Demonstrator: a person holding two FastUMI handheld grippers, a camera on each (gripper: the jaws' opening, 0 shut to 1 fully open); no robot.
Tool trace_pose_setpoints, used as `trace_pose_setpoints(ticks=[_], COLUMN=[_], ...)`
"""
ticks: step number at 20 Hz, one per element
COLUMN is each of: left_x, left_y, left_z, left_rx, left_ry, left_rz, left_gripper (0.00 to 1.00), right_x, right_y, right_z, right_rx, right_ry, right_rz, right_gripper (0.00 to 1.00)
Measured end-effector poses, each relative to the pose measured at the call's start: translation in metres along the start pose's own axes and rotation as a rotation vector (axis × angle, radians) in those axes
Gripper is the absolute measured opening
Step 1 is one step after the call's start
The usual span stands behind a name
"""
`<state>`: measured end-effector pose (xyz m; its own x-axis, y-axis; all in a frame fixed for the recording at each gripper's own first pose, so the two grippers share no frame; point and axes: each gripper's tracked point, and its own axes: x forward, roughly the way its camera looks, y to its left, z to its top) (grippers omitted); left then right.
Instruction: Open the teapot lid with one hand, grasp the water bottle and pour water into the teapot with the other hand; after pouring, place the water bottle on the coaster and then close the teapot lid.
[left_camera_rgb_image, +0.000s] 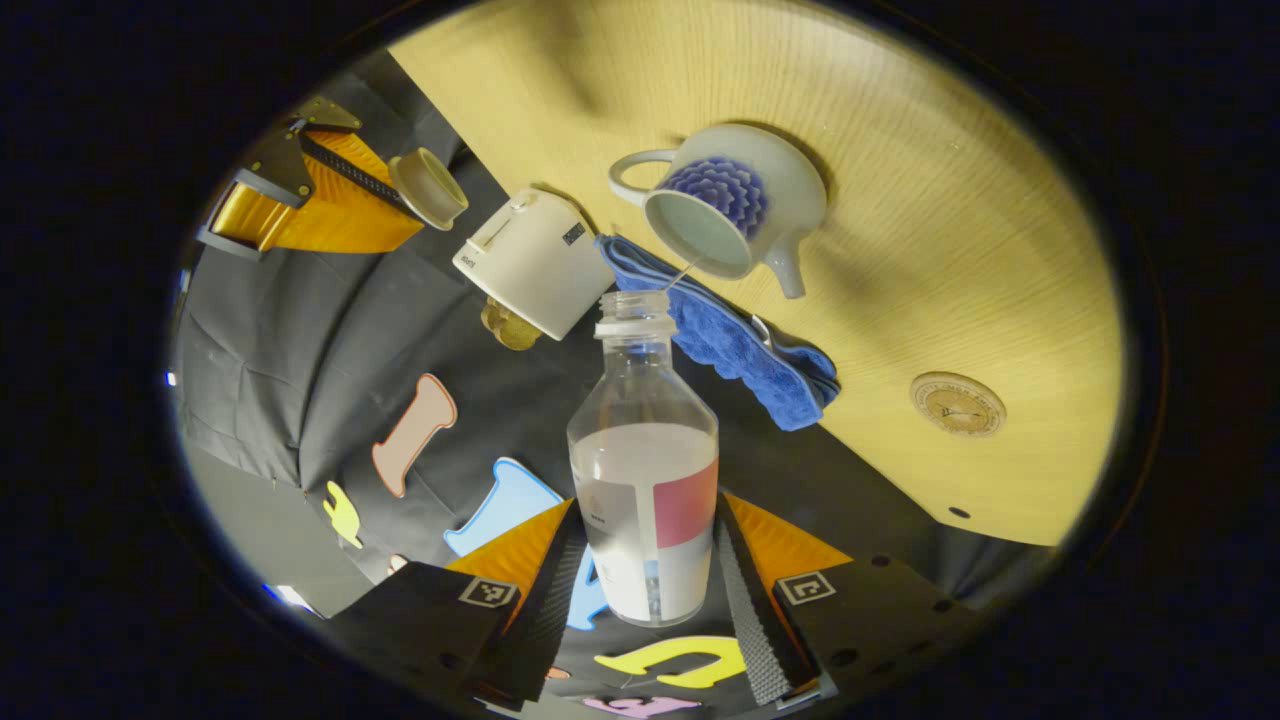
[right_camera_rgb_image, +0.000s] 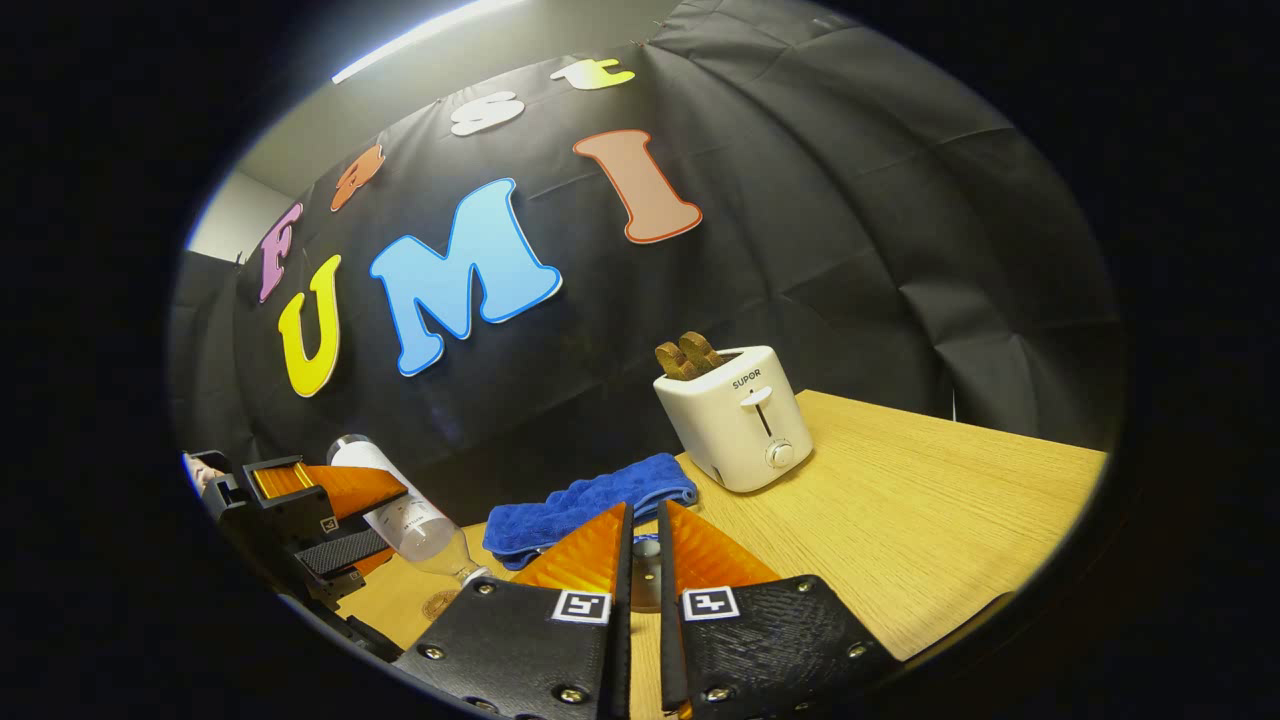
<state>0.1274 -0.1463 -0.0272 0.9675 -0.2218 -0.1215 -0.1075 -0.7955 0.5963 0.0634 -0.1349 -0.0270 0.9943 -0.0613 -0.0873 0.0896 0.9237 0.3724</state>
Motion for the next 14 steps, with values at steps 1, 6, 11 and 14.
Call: trace_pose_setpoints(ticks=[1,6,11,14], left_x=[0.0,-0.003,-0.006,-0.009], left_y=[0.001,-0.006,-0.024,-0.032], left_z=[0.001,0.003,0.001,0.001], left_rx=[0.0,-0.099,-0.348,-0.483], left_ry=[0.0,-0.016,-0.03,-0.032], left_rz=[0.006,0.006,-0.008,0.003], left_gripper=[0.84,0.84,0.85,0.84], right_x=[0.0,0.0,0.0,0.0], right_y=[0.0,0.0,0.001,0.003], right_z=[0.0,0.001,0.0,-0.001], right_rx=[-0.001,-0.006,-0.014,-0.026], right_ry=[0.0,-0.002,-0.004,-0.007], right_rz=[0.0,-0.002,0.001,0.006], right_gripper=[0.12,0.12,0.12,0.12])
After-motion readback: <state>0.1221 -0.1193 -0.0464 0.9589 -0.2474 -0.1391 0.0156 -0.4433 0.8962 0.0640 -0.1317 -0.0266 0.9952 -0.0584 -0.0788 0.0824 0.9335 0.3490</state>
